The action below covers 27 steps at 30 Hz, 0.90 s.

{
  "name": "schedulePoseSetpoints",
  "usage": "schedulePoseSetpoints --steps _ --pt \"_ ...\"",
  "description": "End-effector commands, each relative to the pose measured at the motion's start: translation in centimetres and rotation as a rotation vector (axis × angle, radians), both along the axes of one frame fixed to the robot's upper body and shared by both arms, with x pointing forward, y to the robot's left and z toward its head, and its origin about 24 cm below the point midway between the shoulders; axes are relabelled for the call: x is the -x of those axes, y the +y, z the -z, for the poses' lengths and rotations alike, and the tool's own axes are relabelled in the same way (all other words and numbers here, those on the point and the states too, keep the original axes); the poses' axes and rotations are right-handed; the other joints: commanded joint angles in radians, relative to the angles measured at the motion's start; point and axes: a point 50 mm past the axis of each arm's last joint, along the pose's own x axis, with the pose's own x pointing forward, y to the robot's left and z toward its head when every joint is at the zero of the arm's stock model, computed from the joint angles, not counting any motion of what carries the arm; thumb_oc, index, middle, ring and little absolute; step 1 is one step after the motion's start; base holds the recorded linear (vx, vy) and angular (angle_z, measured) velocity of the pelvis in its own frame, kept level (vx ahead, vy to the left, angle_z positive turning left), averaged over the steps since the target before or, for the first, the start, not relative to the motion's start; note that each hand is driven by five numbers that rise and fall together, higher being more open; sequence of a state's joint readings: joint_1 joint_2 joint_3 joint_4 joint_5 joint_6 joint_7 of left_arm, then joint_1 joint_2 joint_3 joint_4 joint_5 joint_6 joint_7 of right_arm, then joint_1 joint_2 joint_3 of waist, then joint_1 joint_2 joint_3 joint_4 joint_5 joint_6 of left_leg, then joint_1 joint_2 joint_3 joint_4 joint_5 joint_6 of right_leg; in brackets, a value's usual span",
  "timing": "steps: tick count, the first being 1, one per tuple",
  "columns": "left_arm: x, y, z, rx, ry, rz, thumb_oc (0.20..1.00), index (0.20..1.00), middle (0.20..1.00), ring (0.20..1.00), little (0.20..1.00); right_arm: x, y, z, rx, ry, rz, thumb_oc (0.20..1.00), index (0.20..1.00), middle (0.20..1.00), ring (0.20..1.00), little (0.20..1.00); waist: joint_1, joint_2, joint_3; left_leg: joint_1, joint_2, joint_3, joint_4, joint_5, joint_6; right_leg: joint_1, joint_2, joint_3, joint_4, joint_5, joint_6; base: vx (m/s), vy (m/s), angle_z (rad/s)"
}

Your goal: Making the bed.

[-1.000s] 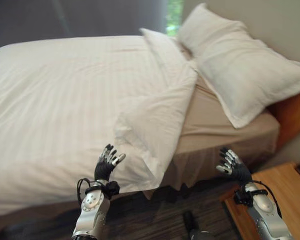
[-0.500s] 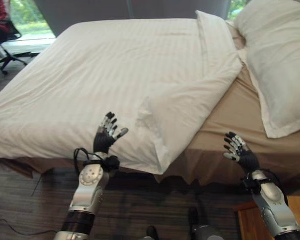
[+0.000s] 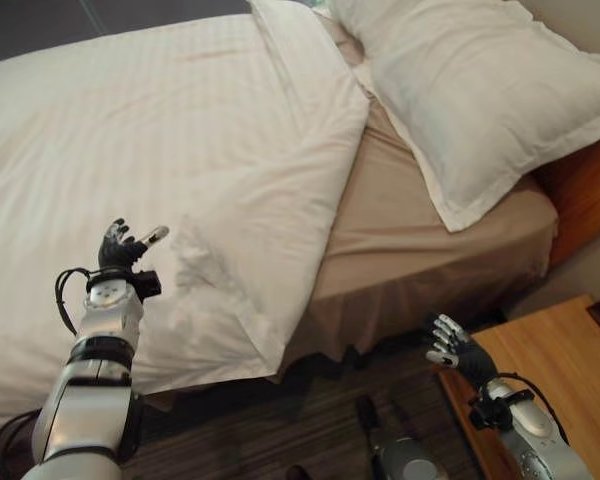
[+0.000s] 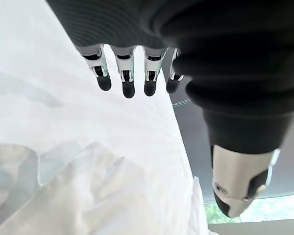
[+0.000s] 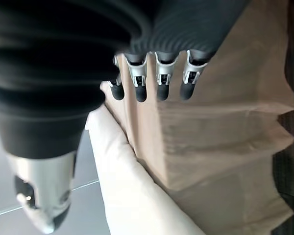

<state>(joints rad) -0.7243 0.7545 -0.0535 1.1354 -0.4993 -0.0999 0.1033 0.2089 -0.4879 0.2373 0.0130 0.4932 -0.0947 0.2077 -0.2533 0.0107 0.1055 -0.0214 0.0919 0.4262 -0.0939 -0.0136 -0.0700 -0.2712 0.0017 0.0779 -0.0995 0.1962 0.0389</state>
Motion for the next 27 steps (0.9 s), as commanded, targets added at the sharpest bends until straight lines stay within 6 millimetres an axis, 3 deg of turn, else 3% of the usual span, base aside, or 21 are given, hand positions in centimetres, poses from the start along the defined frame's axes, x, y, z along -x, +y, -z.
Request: schedulePoseSetpoints --steps 1,5,9,14,16,17,18,19,20,23,24,25,27 --pt "-0.1 1.9 -4.5 -0.074 -0.088 -0.035 1.000 1.000 1.000 1.000 1.000 -1.3 -0.2 -1.9 -0.061 -0.093 -0.007 1.000 1.000 1.000 1.000 1.000 -0.012 -0.002 0.025 -0.035 0.084 -0.071 0.007 0.120 -0.074 0.016 -0.034 0.012 0.016 -0.044 0.100 -0.03 -0.017 -0.20" --pt "-0.8 1.6 -5.9 -0.082 -0.104 -0.026 1.000 1.000 1.000 1.000 1.000 -1.7 0.1 -2.2 -0.057 -0.102 -0.015 1.000 1.000 1.000 1.000 1.000 -0.021 -0.003 0.053 -0.078 0.095 -0.056 0.007 0.131 -0.085 -0.038 -0.022 0.021 0.014 -0.028 0.101 -0.03 -0.023 -0.11" --pt "-0.9 1.5 -5.3 -0.113 -0.026 -0.007 1.000 1.000 1.000 1.000 1.000 -2.0 0.3 -2.3 -0.068 -0.105 -0.022 1.000 1.000 1.000 1.000 1.000 -0.027 -0.002 0.075 -0.100 0.102 -0.045 0.007 0.138 -0.092 -0.070 -0.014 0.030 0.014 -0.017 0.101 -0.03 -0.016 -0.15" --pt "-2.3 0.2 -6.4 -0.222 0.022 0.021 1.000 1.000 1.000 1.000 1.000 -2.3 0.3 -2.6 -0.071 -0.118 -0.022 1.000 1.000 1.000 1.000 1.000 -0.037 0.000 0.104 -0.133 0.106 -0.035 0.007 0.141 -0.100 -0.111 -0.007 0.036 0.012 -0.004 0.103 -0.02 -0.018 -0.11" --pt "-3.3 -1.3 -6.9 -0.222 -0.016 0.060 1.000 1.000 1.000 1.000 1.000 -2.5 0.4 -2.7 -0.076 -0.130 -0.017 1.000 1.000 1.000 1.000 1.000 -0.043 0.000 0.117 -0.143 0.105 -0.034 0.007 0.140 -0.101 -0.125 -0.003 0.042 0.012 0.002 0.105 0.00 0.000 0.00" --pt "-3.5 -1.7 -6.8 -0.210 -0.028 0.074 0.796 0.796 0.796 0.796 0.796 -2.5 0.5 -2.7 -0.076 -0.133 -0.012 1.000 1.000 1.000 1.000 1.000 -0.042 0.001 0.119 -0.146 0.104 -0.033 0.007 0.141 -0.102 -0.127 -0.004 0.041 0.012 0.003 0.105 -0.02 -0.031 -0.01" --pt "-4.1 -2.7 -6.9 -0.223 -0.037 0.111 0.460 0.460 0.460 0.460 0.460 -2.5 0.3 -2.6 -0.075 -0.131 0.003 1.000 1.000 1.000 1.000 1.000 -0.043 0.004 0.120 -0.149 0.104 -0.035 0.007 0.140 -0.102 -0.129 -0.005 0.039 0.012 0.002 0.106 0.00 0.000 0.00" --pt "-4.5 -3.4 -7.1 -0.246 -0.042 0.131 0.200 0.200 0.200 0.200 0.200 -2.5 0.3 -2.6 -0.072 -0.130 0.003 1.000 1.000 1.000 1.000 1.000 -0.044 0.006 0.121 -0.148 0.103 -0.036 0.007 0.139 -0.101 -0.128 -0.006 0.039 0.012 0.001 0.105 0.00 0.000 0.00" --pt "-5.1 -4.5 -7.7 -0.298 -0.049 0.169 0.200 0.200 0.200 0.200 0.200 -2.5 0.3 -2.5 -0.065 -0.130 0.002 1.000 1.000 1.000 1.000 1.000 -0.044 0.010 0.122 -0.144 0.102 -0.037 0.007 0.138 -0.101 -0.125 -0.007 0.038 0.012 0.000 0.106 0.02 -0.018 0.04" --pt "-7.1 -11.0 -11.1 -0.402 -0.236 0.374 0.200 0.200 0.200 0.200 0.200 -2.3 0.3 -2.3 -0.055 -0.127 -0.008 1.000 1.000 1.000 1.000 1.000 -0.039 0.027 0.119 -0.130 0.093 -0.044 0.007 0.129 -0.097 -0.112 -0.014 0.029 0.012 -0.005 0.106 0.02 -0.008 0.07" --pt "-7.1 -11.0 -11.0 -0.402 -0.235 0.374 0.200 0.200 0.200 0.200 0.200 -2.3 0.3 -2.3 -0.054 -0.127 -0.008 1.000 1.000 1.000 1.000 1.000 -0.039 0.027 0.119 -0.129 0.093 -0.044 0.007 0.129 -0.097 -0.111 -0.014 0.029 0.012 -0.005 0.106 0.01 -0.009 0.10" --pt "-7.2 -12.9 -11.8 -0.409 -0.294 0.438 0.200 0.200 0.200 0.200 0.200 -2.2 0.2 -2.2 -0.049 -0.125 -0.006 1.000 1.000 1.000 1.000 1.000 -0.036 0.033 0.115 -0.124 0.089 -0.048 0.007 0.126 -0.095 -0.105 -0.017 0.025 0.012 -0.008 0.106 0.01 -0.007 0.12" --pt "-6.7 -18.3 -14.0 -0.417 -0.466 0.631 0.200 0.200 0.200 0.200 0.200 -2.0 -0.1 -2.1 -0.034 -0.123 0.005 1.000 1.000 1.000 1.000 1.000 -0.029 0.050 0.104 -0.110 0.079 -0.063 0.007 0.117 -0.088 -0.084 -0.027 0.012 0.012 -0.016 0.106 0.02 -0.011 0.11"
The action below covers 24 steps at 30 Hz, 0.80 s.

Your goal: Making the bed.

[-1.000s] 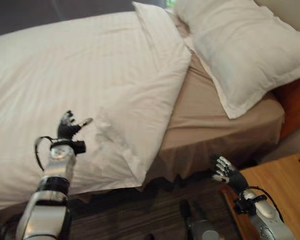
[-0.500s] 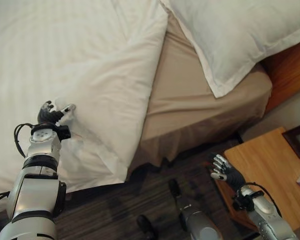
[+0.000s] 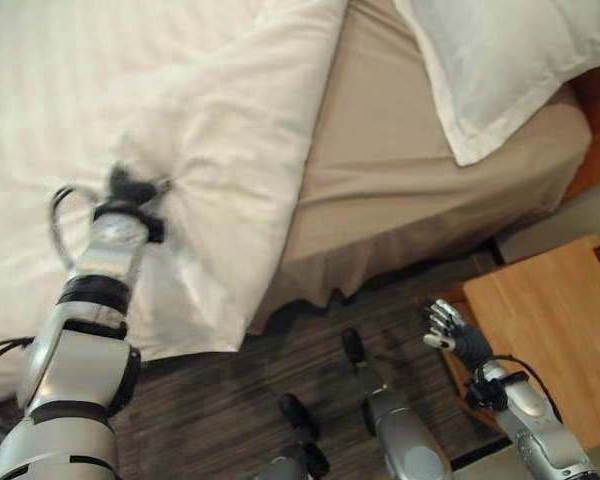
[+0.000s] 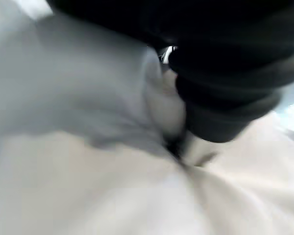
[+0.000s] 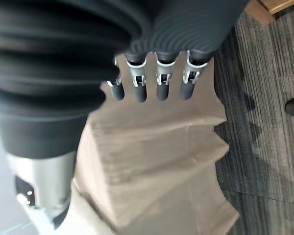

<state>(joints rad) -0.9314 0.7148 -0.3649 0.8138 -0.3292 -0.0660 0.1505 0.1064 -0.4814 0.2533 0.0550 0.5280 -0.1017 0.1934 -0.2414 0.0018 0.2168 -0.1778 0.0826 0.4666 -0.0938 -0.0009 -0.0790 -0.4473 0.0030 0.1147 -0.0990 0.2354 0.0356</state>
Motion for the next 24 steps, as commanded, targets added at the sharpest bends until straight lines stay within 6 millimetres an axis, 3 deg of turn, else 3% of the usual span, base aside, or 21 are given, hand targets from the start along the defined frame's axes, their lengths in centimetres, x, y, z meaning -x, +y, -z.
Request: schedulePoseSetpoints --steps 1,2,5,6,8,10,11,12,19,22,24 --pt "-0.5 -7.3 -5.1 0.001 -0.240 0.287 0.200 0.200 0.200 0.200 0.200 0.3 -0.6 -1.0 -0.006 -0.067 0.006 1.000 1.000 1.000 1.000 1.000 -0.042 0.059 -0.008 0.047 0.089 -0.104 0.006 0.104 -0.079 0.092 -0.029 -0.025 0.012 -0.055 0.110 0.03 0.002 0.08" --pt "0.0 -9.2 -5.5 0.053 -0.277 0.382 0.206 0.206 0.206 0.206 0.206 0.4 -0.7 -0.9 -0.002 -0.063 0.009 1.000 1.000 1.000 1.000 1.000 -0.041 0.066 -0.013 0.055 0.085 -0.109 0.006 0.100 -0.077 0.103 -0.032 -0.029 0.012 -0.058 0.110 0.03 0.012 0.03" --pt "1.6 -14.7 -5.9 0.164 -0.337 0.625 0.385 0.385 0.385 0.385 0.385 0.7 -0.8 -0.3 0.036 -0.036 0.008 1.000 1.000 1.000 1.000 1.000 -0.041 0.086 -0.031 0.082 0.070 -0.123 0.006 0.088 -0.068 0.138 -0.042 -0.040 0.012 -0.069 0.109 0.04 0.019 0.02" --pt "1.8 -15.4 -5.7 0.188 -0.335 0.661 0.272 0.272 0.272 0.272 0.272 0.9 -0.9 -0.1 0.044 -0.031 0.005 1.000 1.000 1.000 1.000 1.000 -0.043 0.090 -0.035 0.087 0.068 -0.125 0.006 0.087 -0.066 0.144 -0.044 -0.041 0.012 -0.071 0.109 0.03 0.013 0.08" --pt "2.1 -16.2 -5.4 0.219 -0.331 0.691 0.200 0.200 0.200 0.200 0.200 1.0 -0.8 -0.1 0.048 -0.028 0.001 1.000 1.000 1.000 1.000 1.000 -0.045 0.094 -0.037 0.091 0.066 -0.126 0.006 0.085 -0.064 0.149 -0.046 -0.042 0.012 -0.073 0.108 0.00 0.014 0.05" --pt "2.4 -18.1 -3.8 0.325 -0.285 0.747 0.200 0.200 0.200 0.200 0.200 1.1 -0.7 0.3 0.050 -0.010 -0.002 1.000 1.000 1.000 1.000 1.000 -0.052 0.099 -0.044 0.100 0.063 -0.124 0.006 0.082 -0.061 0.157 -0.048 -0.043 0.012 -0.075 0.107 0.00 0.010 0.04" --pt "2.5 -18.9 -3.2 0.354 -0.265 0.766 0.398 0.398 0.398 0.398 0.398 1.2 -0.7 0.5 0.055 -0.003 0.000 1.000 1.000 1.000 1.000 1.000 -0.056 0.101 -0.044 0.102 0.062 -0.123 0.006 0.080 -0.060 0.160 -0.048 -0.043 0.012 -0.076 0.107 0.00 0.035 0.08" --pt "2.8 -20.9 -1.5 0.367 -0.192 0.814 1.000 1.000 1.000 1.000 1.000 1.2 -0.6 0.7 0.054 0.011 0.002 1.000 1.000 1.000 1.000 1.000 -0.066 0.103 -0.048 0.109 0.061 -0.117 0.006 0.078 -0.058 0.165 -0.046 -0.038 0.012 -0.077 0.106 -0.01 0.031 0.06" --pt "3.7 -22.8 3.1 0.404 -0.018 0.874 1.000 1.000 1.000 1.000 1.000 1.7 -0.7 1.4 0.070 0.045 -0.006 1.000 1.000 1.000 1.000 1.000 -0.094 0.118 -0.059 0.124 0.053 -0.100 0.006 0.072 -0.053 0.171 -0.048 -0.019 0.012 -0.077 0.101 0.00 0.021 -0.10" --pt "4.4 -22.7 3.2 0.372 -0.011 0.930 1.000 1.000 1.000 1.000 1.000 1.8 -1.1 1.6 0.084 0.057 0.007 1.000 1.000 1.000 1.000 1.000 -0.093 0.129 -0.062 0.126 0.048 -0.102 0.006 0.072 -0.052 0.176 -0.053 -0.018 0.012 -0.077 0.100 0.00 0.007 -0.01" --pt "5.6 -22.0 1.7 0.343 -0.054 1.025 1.000 1.000 1.000 1.000 1.000 2.2 -2.0 2.0 0.124 0.081 0.028 1.000 1.000 1.000 1.000 1.000 -0.081 0.142 -0.068 0.127 0.043 -0.113 0.006 0.073 -0.051 0.188 -0.058 -0.023 0.012 -0.082 0.098 0.00 0.000 0.00"
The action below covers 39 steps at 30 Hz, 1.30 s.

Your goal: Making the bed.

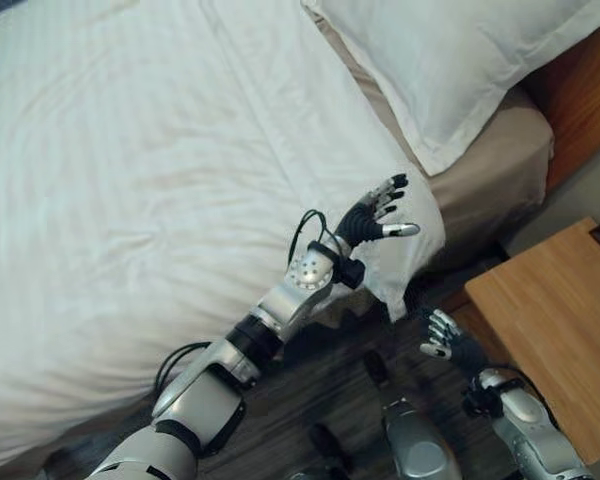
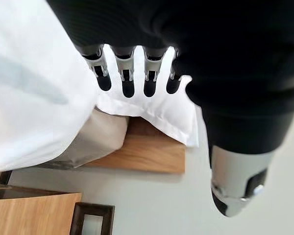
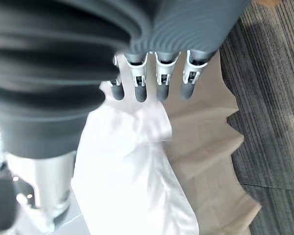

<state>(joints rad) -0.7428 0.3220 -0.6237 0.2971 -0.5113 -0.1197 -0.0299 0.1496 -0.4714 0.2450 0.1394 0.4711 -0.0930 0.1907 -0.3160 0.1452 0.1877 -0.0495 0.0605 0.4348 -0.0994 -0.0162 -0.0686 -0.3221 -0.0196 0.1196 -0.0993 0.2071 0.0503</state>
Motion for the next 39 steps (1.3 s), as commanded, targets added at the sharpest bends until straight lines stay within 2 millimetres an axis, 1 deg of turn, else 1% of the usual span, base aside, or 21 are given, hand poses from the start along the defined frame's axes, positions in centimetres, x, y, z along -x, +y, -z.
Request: schedulePoseSetpoints --steps 1,2,3,4,5,6,7,8,10,11,12,15,18,19,20,21,22,23,28,31,39 --pt "1.0 0.9 -4.0 0.110 -0.106 0.135 1.000 1.000 1.000 1.000 1.000 1.1 -2.2 -0.3 0.101 -0.014 0.037 1.000 1.000 1.000 1.000 1.000 0.004 0.004 -0.045 0.002 0.064 -0.088 0.012 0.089 -0.061 0.074 -0.038 -0.035 0.012 -0.058 0.082 0.00 0.000 0.00" --pt "1.0 0.9 -4.0 0.110 -0.106 0.135 1.000 1.000 1.000 1.000 1.000 1.1 -2.2 -0.2 0.101 -0.014 0.037 1.000 1.000 1.000 1.000 1.000 0.004 0.003 -0.045 0.002 0.064 -0.088 0.012 0.089 -0.061 0.074 -0.038 -0.035 0.012 -0.058 0.082 0.00 0.000 0.00" --pt "2.3 2.1 -5.5 0.199 -0.140 0.184 1.000 1.000 1.000 1.000 1.000 1.1 -4.3 -0.5 0.150 -0.035 0.183 1.000 1.000 1.000 1.000 1.000 0.016 0.006 -0.052 0.006 0.062 -0.096 0.012 0.088 -0.060 0.086 -0.041 -0.043 0.012 -0.064 0.081 0.01 -0.006 0.13" --pt "2.4 2.1 -5.5 0.199 -0.139 0.184 1.000 1.000 1.000 1.000 1.000 1.1 -4.3 -0.5 0.150 -0.035 0.182 1.000 1.000 1.000 1.000 1.000 0.015 0.005 -0.052 0.007 0.062 -0.096 0.012 0.088 -0.060 0.087 -0.041 -0.043 0.012 -0.064 0.081 0.03 -0.017 0.13" --pt "3.7 3.6 -6.0 0.341 -0.128 0.210 1.000 1.000 1.000 1.000 1.000 0.5 -6.0 -1.8 0.168 -0.118 0.324 1.000 1.000 1.000 1.000 1.000 0.031 0.006 -0.058 0.010 0.060 -0.105 0.012 0.085 -0.057 0.097 -0.042 -0.048 0.012 -0.068 0.081 0.01 -0.015 0.16" --pt "3.8 3.6 -6.0 0.340 -0.128 0.209 1.000 1.000 1.000 1.000 1.000 0.5 -6.0 -1.8 0.168 -0.118 0.323 1.000 1.000 1.000 1.000 1.000 0.031 0.006 -0.060 0.007 0.060 -0.104 0.012 0.087 -0.058 0.093 -0.042 -0.047 0.012 -0.065 0.080 0.05 -0.016 0.05" --pt "5.2 6.1 -6.2 0.475 -0.140 0.182 1.000 1.000 1.000 1.000 1.000 -0.9 -8.1 -5.0 0.222 -0.289 0.484 1.000 1.000 1.000 1.000 1.000 0.057 0.009 -0.066 0.015 0.057 -0.117 0.012 0.078 -0.052 0.110 -0.046 -0.056 0.012 -0.075 0.082 0.02 -0.010 0.06" --pt "5.2 6.1 -6.2 0.475 -0.140 0.180 1.000 1.000 1.000 1.000 1.000 -0.9 -8.1 -5.0 0.222 -0.289 0.482 1.000 1.000 1.000 1.000 1.000 0.056 0.009 -0.068 0.011 0.057 -0.116 0.012 0.082 -0.053 0.105 -0.046 -0.055 0.012 -0.072 0.081 0.05 0.002 0.03" --pt "5.9 8.1 -4.6 0.600 -0.081 0.128 1.000 1.000 1.000 1.000 1.000 -2.5 -8.9 -8.0 0.243 -0.439 0.573 1.000 1.000 1.000 1.000 1.000 0.081 0.009 -0.071 0.022 0.056 -0.125 0.012 0.073 -0.048 0.122 -0.049 -0.062 0.012 -0.081 0.083 0.02 0.001 0.03" --pt "6.3 10.8 -2.6 0.639 -0.040 -0.011 1.000 1.000 1.000 1.000 1.000 -3.7 -9.4 -10.8 0.254 -0.565 0.634 1.000 1.000 1.000 1.000 1.000 0.113 0.006 -0.080 0.032 0.054 -0.133 0.012 0.068 -0.043 0.137 -0.051 -0.070 0.012 -0.087 0.082 0.01 -0.012 0.10" --pt "6.4 10.8 -2.6 0.639 -0.041 -0.013 1.000 1.000 1.000 1.000 1.000 -3.8 -9.4 -10.8 0.254 -0.566 0.633 1.000 1.000 1.000 1.000 1.000 0.112 0.005 -0.081 0.029 0.054 -0.133 0.012 0.072 -0.043 0.134 -0.051 -0.069 0.012 -0.083 0.081 0.03 -0.020 0.07" --pt "7.5 14.8 1.4 0.687 0.111 -0.214 1.000 1.000 1.000 1.000 1.000 -5.5 -9.7 -14.3 0.274 -0.698 0.682 1.000 1.000 1.000 1.000 1.000 0.171 -0.001 -0.090 0.048 0.051 -0.151 0.012 0.067 -0.038 0.166 -0.053 -0.085 0.012 -0.097 0.076 0.02 -0.024 0.14" --pt "9.4 17.9 5.8 0.675 0.258 -0.414 1.000 1.000 1.000 1.000 1.000 -6.9 -8.0 -17.1 0.270 -0.803 0.625 1.000 1.000 1.000 1.000 1.000 0.225 -0.014 -0.095 0.057 0.049 -0.172 0.012 0.072 -0.033 0.192 -0.056 -0.107 0.012 -0.106 0.071 0.00 -0.028 0.22" --pt "9.5 17.9 5.8 0.675 0.257 -0.415 1.000 1.000 1.000 1.000 1.000 -6.9 -8.0 -17.1 0.269 -0.804 0.624 1.000 1.000 1.000 1.000 1.000 0.224 -0.015 -0.096 0.054 0.049 -0.172 0.012 0.076 -0.033 0.189 -0.056 -0.107 0.012 -0.102 0.069 -0.01 -0.024 0.22" --pt "10.4 18.1 7.5 0.679 0.325 -0.453 1.000 1.000 1.000 1.000 1.000 -7.1 -6.7 -17.2 0.234 -0.812 0.563 1.000 1.000 1.000 1.000 1.000 0.244 -0.022 -0.099 0.054 0.048 -0.181 0.012 0.078 -0.030 0.197 -0.057 -0.116 0.012 -0.104 0.067 -0.01 -0.026 0.31" --pt "10.8 17.9 8.0 0.674 0.352 -0.453 1.000 1.000 1.000 1.000 1.000 -7.2 -5.8 -17.1 0.208 -0.807 0.516 0.699 0.699 0.699 0.699 0.699 0.252 -0.024 -0.098 0.054 0.048 -0.186 0.012 0.079 -0.029 0.202 -0.058 -0.122 0.012 -0.106 0.066 0.00 -0.021 0.26" --pt "10.8 18.0 8.0 0.673 0.353 -0.454 1.000 1.000 1.000 1.000 1.000 -7.2 -5.8 -17.1 0.208 -0.806 0.515 0.300 0.300 0.300 0.300 0.300 0.251 -0.025 -0.098 0.055 0.048 -0.187 0.012 0.079 -0.029 0.203 -0.058 -0.122 0.012 -0.106 0.066 0.00 -0.023 0.25" --pt "11.6 17.5 9.5 0.677 0.430 -0.451 1.000 1.000 1.000 1.000 1.000 -7.2 -4.0 -16.4 0.095 -0.776 0.423 0.200 0.200 0.200 0.200 0.200 0.266 -0.030 -0.097 0.057 0.048 -0.196 0.012 0.080 -0.027 0.214 -0.060 -0.133 0.012 -0.110 0.063 0.00 -0.024 0.27" --pt "12.9 15.9 12.0 0.694 0.571 -0.435 1.000 1.000 1.000 1.000 1.000 -7.7 -0.7 -13.2 -0.147 -0.617 0.282 0.200 0.200 0.200 0.200 0.200 0.288 -0.039 -0.098 0.055 0.049 -0.218 0.012 0.083 -0.024 0.226 -0.059 -0.158 0.012 -0.117 0.058 0.00 -0.016 0.19" --pt "13.0 15.0 12.2 0.667 0.594 -0.393 1.000 1.000 1.000 1.000 1.000 -8.5 0.2 -11.3 -0.196 -0.509 0.268 0.200 0.200 0.200 0.200 0.200 0.302 -0.037 -0.092 0.047 0.046 -0.228 0.012 0.086 -0.025 0.224 -0.061 -0.167 0.012 -0.117 0.058 0.00 -0.008 0.06" --pt "12.9 14.5 12.0 0.670 0.605 -0.353 1.000 1.000 1.000 1.000 1.000 -11.3 -1.1 -10.8 -0.215 -0.425 0.366 0.200 0.200 0.200 0.200 0.200 0.334 0.001 -0.072 0.012 0.036 -0.236 0.012 0.098 -0.026 0.185 -0.069 -0.172 0.012 -0.109 0.063 -0.02 -0.002 0.05"
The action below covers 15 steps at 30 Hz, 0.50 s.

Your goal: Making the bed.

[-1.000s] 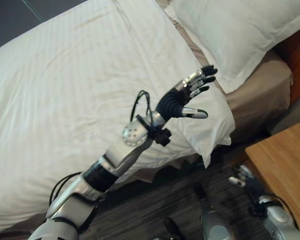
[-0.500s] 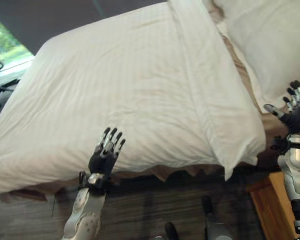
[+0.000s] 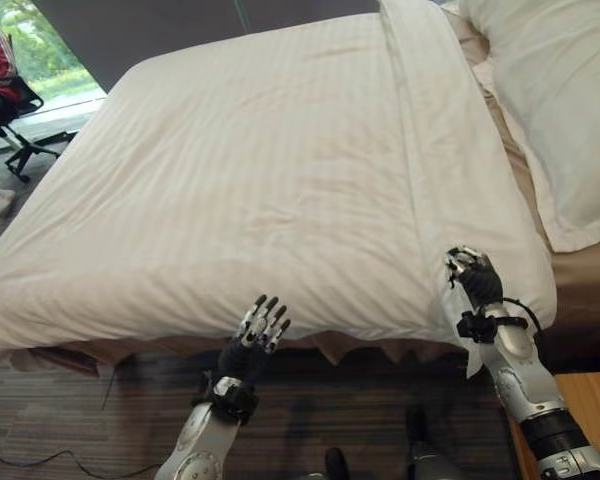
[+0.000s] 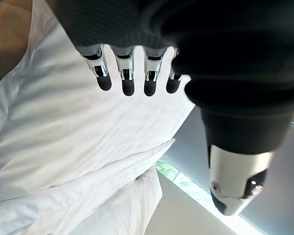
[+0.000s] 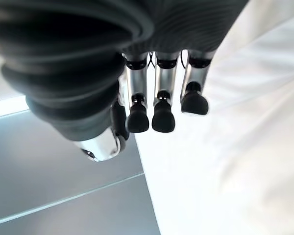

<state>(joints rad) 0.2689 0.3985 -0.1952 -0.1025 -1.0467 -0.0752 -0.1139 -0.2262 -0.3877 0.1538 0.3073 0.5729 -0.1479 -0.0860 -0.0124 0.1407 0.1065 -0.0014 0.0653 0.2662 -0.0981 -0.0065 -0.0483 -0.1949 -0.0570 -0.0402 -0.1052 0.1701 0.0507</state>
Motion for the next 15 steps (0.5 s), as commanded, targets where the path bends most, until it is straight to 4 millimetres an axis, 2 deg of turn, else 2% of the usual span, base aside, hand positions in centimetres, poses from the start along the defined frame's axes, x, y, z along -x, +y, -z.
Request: schedulePoseSetpoints --steps 1,4,6,8,9,11,13,14,15 --pt "-1.2 0.1 -1.7 -0.003 -0.094 0.034 1.000 1.000 1.000 1.000 1.000 -2.3 -0.4 -4.5 -0.070 -0.168 0.015 0.200 0.200 0.200 0.200 0.200 0.031 0.006 0.009 -0.037 0.031 -0.067 0.011 0.088 -0.046 0.057 -0.032 -0.012 0.018 -0.072 0.063 0.00 0.000 0.00" --pt "-1.2 -0.1 -1.3 0.003 -0.078 0.050 1.000 1.000 1.000 1.000 1.000 -3.5 -1.4 -4.0 -0.099 -0.121 0.062 0.200 0.200 0.200 0.200 0.200 0.039 0.021 0.011 -0.043 0.029 -0.062 0.011 0.090 -0.047 0.047 -0.033 -0.006 0.018 -0.068 0.064 0.00 0.000 0.00" --pt "-1.3 -0.6 -1.4 0.004 -0.079 0.072 1.000 1.000 1.000 1.000 1.000 -4.3 -2.8 -2.9 -0.156 -0.051 0.138 0.200 0.200 0.200 0.200 0.200 0.044 0.033 0.013 -0.047 0.028 -0.061 0.011 0.091 -0.048 0.041 -0.033 -0.001 0.018 -0.066 0.064 -0.02 0.004 -0.03" --pt "-1.8 -1.4 -2.1 0.009 -0.115 0.126 1.000 1.000 1.000 1.000 1.000 -5.0 -5.9 -0.9 -0.237 0.083 0.294 0.200 0.200 0.200 0.200 0.200 0.054 0.053 0.023 -0.059 0.024 -0.062 0.011 0.093 -0.051 0.025 -0.034 0.001 0.018 -0.065 0.067 -0.04 0.011 -0.04" --pt "-1.9 -1.4 -2.1 0.009 -0.117 0.126 1.000 1.000 1.000 1.000 1.000 -5.1 -5.9 -1.0 -0.238 0.081 0.293 0.200 0.200 0.200 0.200 0.200 0.055 0.052 0.022 -0.063 0.024 -0.062 0.011 0.096 -0.051 0.020 -0.034 0.002 0.018 -0.061 0.066 -0.03 0.001 -0.03" --pt "-2.1 -1.7 -2.4 0.016 -0.132 0.143 1.000 1.000 1.000 1.000 1.000 -3.9 -7.9 1.8 -0.300 0.202 0.399 0.200 0.200 0.200 0.200 0.200 0.065 0.063 0.024 -0.075 0.023 -0.061 0.011 0.099 -0.053 0.005 -0.034 0.003 0.018 -0.059 0.068 -0.03 -0.007 -0.05" --pt "-2.2 -1.9 -2.6 0.023 -0.149 0.139 1.000 1.000 1.000 1.000 1.000 -2.0 -8.7 4.7 -0.332 0.314 0.448 0.200 0.200 0.200 0.200 0.200 0.068 0.067 0.025 -0.079 0.025 -0.057 0.011 0.101 -0.054 0.000 -0.032 0.002 0.018 -0.060 0.069 0.00 -0.017 -0.07" --pt "-2.2 -1.8 -2.6 0.027 -0.156 0.128 1.000 1.000 1.000 1.000 1.000 1.5 -8.7 9.0 -0.332 0.476 0.482 0.200 0.200 0.200 0.200 0.200 0.057 0.068 0.031 -0.075 0.028 -0.053 0.011 0.100 -0.056 0.004 -0.029 0.000 0.018 -0.061 0.069 0.01 -0.019 -0.05" --pt "-2.2 -1.8 -2.5 0.027 -0.155 0.129 1.000 1.000 1.000 1.000 1.000 1.5 -8.7 9.0 -0.331 0.477 0.482 0.200 0.200 0.200 0.200 0.200 0.057 0.068 0.030 -0.075 0.028 -0.054 0.011 0.100 -0.056 0.004 -0.029 0.000 0.018 -0.062 0.069 0.00 0.000 0.00"
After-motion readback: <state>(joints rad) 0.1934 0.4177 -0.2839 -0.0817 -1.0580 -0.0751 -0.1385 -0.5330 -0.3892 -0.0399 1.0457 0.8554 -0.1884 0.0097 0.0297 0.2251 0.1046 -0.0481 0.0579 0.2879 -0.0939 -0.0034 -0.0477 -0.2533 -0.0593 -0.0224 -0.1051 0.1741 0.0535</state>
